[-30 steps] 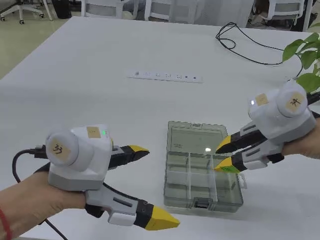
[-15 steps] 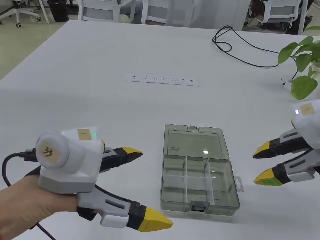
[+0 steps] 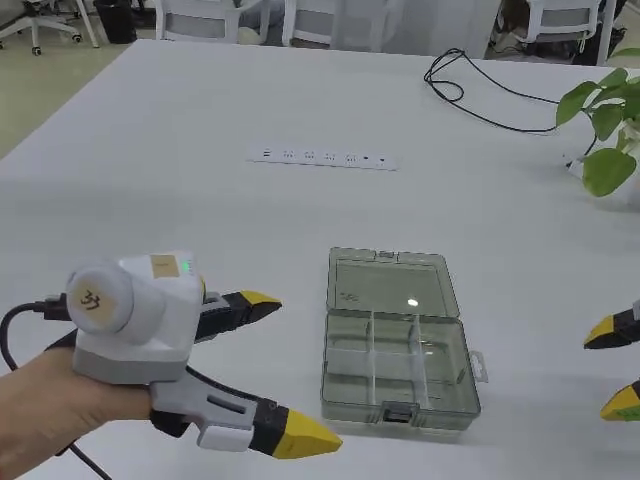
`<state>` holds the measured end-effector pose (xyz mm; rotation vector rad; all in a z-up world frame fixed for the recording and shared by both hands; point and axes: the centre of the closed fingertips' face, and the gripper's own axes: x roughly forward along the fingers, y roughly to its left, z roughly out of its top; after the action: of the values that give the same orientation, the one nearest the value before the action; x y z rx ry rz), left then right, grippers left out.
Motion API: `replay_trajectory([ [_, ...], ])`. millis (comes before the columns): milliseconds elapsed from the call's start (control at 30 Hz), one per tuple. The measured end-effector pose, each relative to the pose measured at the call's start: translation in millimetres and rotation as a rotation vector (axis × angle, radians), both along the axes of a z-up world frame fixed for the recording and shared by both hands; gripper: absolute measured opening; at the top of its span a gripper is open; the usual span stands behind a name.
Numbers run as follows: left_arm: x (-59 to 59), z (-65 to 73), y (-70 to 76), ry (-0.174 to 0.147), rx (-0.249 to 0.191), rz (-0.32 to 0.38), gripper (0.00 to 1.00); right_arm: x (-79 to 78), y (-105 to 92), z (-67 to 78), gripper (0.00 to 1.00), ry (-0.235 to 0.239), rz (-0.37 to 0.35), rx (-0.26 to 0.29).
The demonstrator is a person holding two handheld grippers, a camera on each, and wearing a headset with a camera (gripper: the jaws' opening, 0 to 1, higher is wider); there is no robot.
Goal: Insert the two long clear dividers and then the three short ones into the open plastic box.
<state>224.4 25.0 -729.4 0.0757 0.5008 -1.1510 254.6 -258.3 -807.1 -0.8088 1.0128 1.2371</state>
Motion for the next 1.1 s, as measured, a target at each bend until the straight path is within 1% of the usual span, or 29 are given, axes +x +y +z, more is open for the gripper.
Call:
replay_trajectory([
  [67,0.0,-0.2,0.1,0.001,0.001,0.0,1.0,-3.5,-7.0,-7.5,0.51,0.011,0.019,-0.03],
  [133,0.1,-0.3,0.1,0.001,0.002,0.0,1.0,-6.8,-16.3,-16.7,0.51,0.011,0.056,-0.087],
  [233,0.4,0.0,0.0,0.001,0.002,0.001,1.0,-8.7,-21.1,-25.0,0.51,0.006,0.08,-0.119],
  [333,0.2,-0.3,0.1,0.003,0.002,0.002,1.0,-10.5,-23.7,-31.9,0.5,0.017,0.081,-0.128],
  [567,-0.2,-1.4,0.9,0.006,0.002,0.006,1.0,-9.4,-30.1,-39.9,0.46,0.0,0.101,-0.162],
  [633,-0.8,-2.6,1.4,0.007,0.002,0.008,1.0,-10.3,-32.6,-42.9,0.45,-0.008,0.123,-0.183],
  [667,-0.9,-2.9,1.5,0.008,0.001,0.008,1.0,-9.3,-31.9,-42.7,0.45,-0.021,0.14,-0.185],
  [700,-0.9,-2.7,1.6,0.009,-0.002,0.011,1.0,-8.4,-32.6,-42.4,0.43,-0.022,0.13,-0.189],
  [800,-0.1,-1.8,1.5,0.011,-0.01,0.016,1.0,-9.3,-32.5,-42.4,0.42,-0.026,0.133,-0.19],
  [900,0.1,-1.7,1.4,0.01,-0.011,0.016,1.0,-11.6,-32.3,-42.2,0.4,-0.028,0.142,-0.187],
  [1100,-0.8,-2.6,1.8,0.01,-0.009,0.011,1.0,-12.5,-32.3,-42.3,0.38,-0.026,0.135,-0.185],
])
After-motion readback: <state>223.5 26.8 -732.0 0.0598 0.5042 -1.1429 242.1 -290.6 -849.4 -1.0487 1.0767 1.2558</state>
